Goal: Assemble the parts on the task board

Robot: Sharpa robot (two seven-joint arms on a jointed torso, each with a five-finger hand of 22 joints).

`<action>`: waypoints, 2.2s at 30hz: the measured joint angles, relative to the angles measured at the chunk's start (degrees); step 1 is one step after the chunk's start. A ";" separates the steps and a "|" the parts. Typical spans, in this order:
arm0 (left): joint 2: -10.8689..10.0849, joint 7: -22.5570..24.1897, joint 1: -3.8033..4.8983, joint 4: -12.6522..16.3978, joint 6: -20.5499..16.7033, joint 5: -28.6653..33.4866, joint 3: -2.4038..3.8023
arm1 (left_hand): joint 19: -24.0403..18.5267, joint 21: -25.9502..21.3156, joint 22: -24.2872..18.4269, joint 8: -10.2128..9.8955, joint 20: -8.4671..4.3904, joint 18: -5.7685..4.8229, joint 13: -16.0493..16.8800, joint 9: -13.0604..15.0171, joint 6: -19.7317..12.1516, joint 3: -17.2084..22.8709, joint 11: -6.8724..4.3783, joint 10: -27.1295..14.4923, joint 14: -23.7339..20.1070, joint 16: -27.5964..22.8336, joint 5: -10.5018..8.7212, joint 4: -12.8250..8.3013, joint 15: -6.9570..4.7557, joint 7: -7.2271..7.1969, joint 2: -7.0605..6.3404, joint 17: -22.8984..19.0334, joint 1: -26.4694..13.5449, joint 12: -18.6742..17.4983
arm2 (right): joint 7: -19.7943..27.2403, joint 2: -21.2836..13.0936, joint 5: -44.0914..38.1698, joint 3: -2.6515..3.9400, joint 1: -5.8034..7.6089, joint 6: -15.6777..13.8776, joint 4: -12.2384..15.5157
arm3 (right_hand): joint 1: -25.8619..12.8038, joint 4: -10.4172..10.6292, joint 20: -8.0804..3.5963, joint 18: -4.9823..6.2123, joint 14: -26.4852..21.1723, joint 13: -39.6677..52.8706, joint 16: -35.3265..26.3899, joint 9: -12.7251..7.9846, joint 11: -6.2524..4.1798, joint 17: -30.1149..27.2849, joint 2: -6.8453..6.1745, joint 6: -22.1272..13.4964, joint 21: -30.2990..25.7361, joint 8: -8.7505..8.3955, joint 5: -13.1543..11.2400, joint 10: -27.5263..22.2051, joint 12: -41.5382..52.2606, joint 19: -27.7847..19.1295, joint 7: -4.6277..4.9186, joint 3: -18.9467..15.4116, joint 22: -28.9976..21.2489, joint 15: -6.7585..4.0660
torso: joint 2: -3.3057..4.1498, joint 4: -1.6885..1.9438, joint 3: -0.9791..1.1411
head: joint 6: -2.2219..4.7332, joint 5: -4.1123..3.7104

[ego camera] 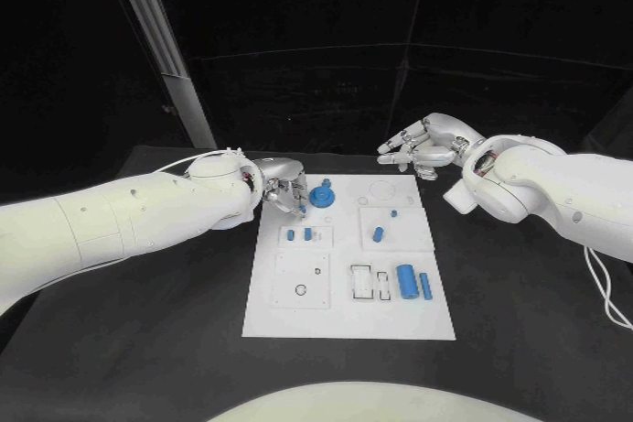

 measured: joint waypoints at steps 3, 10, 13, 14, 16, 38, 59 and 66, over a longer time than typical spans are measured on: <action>0.18 0.00 -0.30 -0.14 0.18 0.02 -0.01 | 0.00 0.00 0.00 0.00 0.00 0.00 0.00 -0.02 0.00 0.00 0.00 0.00 0.00 0.00 0.00 0.00 0.00 0.00 0.00 -0.11 0.00 0.00 | 0.00 0.01 0.00 0.00 0.00 0.01 -0.01 | 0.00 0.00 0.00 0.00 0.00 0.00 0.00 0.00 0.00 0.00 0.00 0.00 0.00 0.00 0.00 0.00 0.00 0.00 0.00 0.00 0.00 0.00 | 0.00 0.00 -0.01 | -0.07 0.02; 0.25 0.00 -0.65 -0.13 0.64 0.06 -0.03 | 0.00 -0.03 0.00 -0.01 0.00 0.00 0.00 -0.05 -0.01 0.00 0.00 0.00 0.00 0.00 0.00 0.00 0.00 0.00 0.00 -0.11 0.00 0.00 | 0.00 0.04 0.00 0.00 0.00 0.02 -0.05 | 0.00 0.00 0.00 0.00 0.00 0.00 0.00 0.00 0.00 -0.01 0.00 0.00 0.00 0.00 0.00 0.00 0.00 0.00 0.00 0.00 0.00 0.00 | -0.01 0.00 -0.01 | -0.17 -0.01; 0.21 0.00 -0.69 -0.10 0.84 0.07 -0.03 | 0.00 -0.03 0.00 -0.12 0.00 0.00 -0.05 -0.06 -0.01 0.00 0.00 0.00 0.00 0.00 0.00 0.00 0.00 0.00 0.00 -0.17 0.00 0.00 | 0.00 0.05 0.00 0.00 0.00 0.02 -0.07 | 0.00 0.00 0.00 0.00 0.00 0.00 0.00 0.00 0.00 -0.01 0.00 0.00 0.00 0.00 0.00 0.00 0.00 0.00 0.00 0.00 0.00 0.00 | -0.02 0.00 -0.01 | -0.22 -0.05; 0.20 0.00 -0.70 -0.10 0.89 0.07 -0.03 | 0.00 -0.03 0.00 -0.13 0.00 0.00 -0.05 -0.06 -0.01 0.00 0.00 0.00 0.00 0.00 0.00 0.00 0.00 0.00 0.00 -0.17 0.00 0.00 | 0.00 0.05 0.00 0.00 -0.01 0.02 -0.08 | 0.00 0.00 0.00 -0.01 0.00 0.01 0.00 0.00 0.00 -0.01 0.00 0.00 0.00 0.00 0.00 0.00 0.00 0.00 0.00 0.00 0.00 0.00 | -0.02 0.00 -0.01 | -0.23 -0.05; 0.19 0.00 -0.70 -0.10 0.96 0.07 -0.03 | 0.00 -0.03 -0.01 -0.13 0.00 0.00 -0.05 -0.05 -0.01 0.00 0.00 0.00 0.00 0.00 0.00 0.00 0.00 0.00 0.00 -0.17 0.00 0.00 | 0.00 0.05 0.00 0.00 -0.01 0.03 -0.08 | 0.00 0.00 0.00 0.00 0.00 0.01 0.00 0.00 0.00 -0.01 0.00 0.00 0.00 0.00 0.00 0.00 0.00 0.00 0.00 0.00 0.00 0.00 | -0.03 0.00 -0.01 | -0.27 -0.06; 0.71 -0.62 -0.72 -0.59 1.79 0.11 -0.03 | 0.00 -0.03 -0.01 -0.58 0.00 0.00 -0.93 -0.71 -0.45 -0.15 0.01 0.00 0.00 0.00 0.00 0.15 0.00 0.43 -0.49 -0.56 -0.49 -0.32 | 0.01 0.08 -0.01 0.00 -0.01 0.04 -0.10 | -0.22 0.00 0.00 0.00 0.00 -0.17 -0.36 0.00 0.00 -0.02 -0.22 0.00 0.01 0.00 0.00 0.00 0.00 0.00 0.00 0.00 -0.11 0.00 | -0.03 0.00 0.01 | -0.51 -0.01; 0.64 -1.28 -0.77 -0.65 2.66 0.15 -0.10 | 0.00 -0.33 -0.01 -0.84 0.00 0.00 -3.34 -5.36 -9.40 -0.31 0.61 -0.24 0.21 0.00 0.01 -0.01 0.21 0.15 -2.42 -1.23 -1.20 -1.06 | 0.01 0.04 -0.01 0.00 -0.01 0.04 -0.14 | -0.44 0.00 0.00 0.00 0.00 -0.33 -0.99 0.00 0.00 -0.47 0.01 0.00 -0.68 0.00 0.00 0.00 0.00 0.00 0.00 0.00 -0.79 0.00 | -0.04 0.01 -0.02 | -0.59 -0.08; 0.44 -1.40 -0.77 -0.68 2.50 0.15 -0.10 | 0.00 -0.33 -0.01 -0.84 0.00 0.00 -3.95 -6.51 -11.02 -0.64 0.49 -0.12 0.21 0.00 0.01 0.33 0.21 0.34 -2.93 -1.55 -1.21 -1.17 | -0.31 0.03 -0.41 0.00 -0.01 0.05 -0.26 | -0.44 -0.48 -0.20 0.00 0.02 -2.63 -1.70 0.00 0.18 -0.63 0.01 -0.21 -1.05 0.00 0.00 -1.24 -3.03 -0.20 0.21 0.48 -1.15 0.02 | -0.04 0.03 -0.04 | -0.56 -0.08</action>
